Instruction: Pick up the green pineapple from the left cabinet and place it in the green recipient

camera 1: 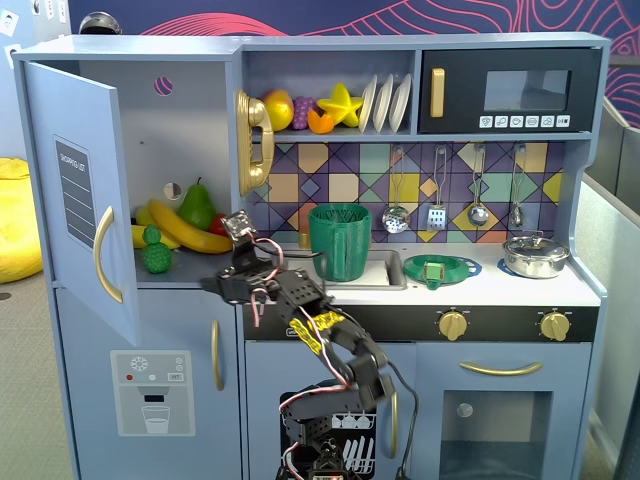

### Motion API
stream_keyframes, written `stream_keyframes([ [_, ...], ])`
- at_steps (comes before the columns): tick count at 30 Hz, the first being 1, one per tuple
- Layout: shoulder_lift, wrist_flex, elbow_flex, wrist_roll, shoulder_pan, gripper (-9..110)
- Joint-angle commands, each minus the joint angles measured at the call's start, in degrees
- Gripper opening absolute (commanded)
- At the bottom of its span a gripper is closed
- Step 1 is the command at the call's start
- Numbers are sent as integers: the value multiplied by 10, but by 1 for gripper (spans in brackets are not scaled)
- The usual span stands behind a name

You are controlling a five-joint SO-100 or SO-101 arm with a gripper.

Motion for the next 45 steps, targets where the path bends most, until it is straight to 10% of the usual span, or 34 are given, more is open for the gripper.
stream_keyframes([
  [1,-67,-125,-52,40,-12,27],
  [45,-468,-468,-203,83,22,38],
])
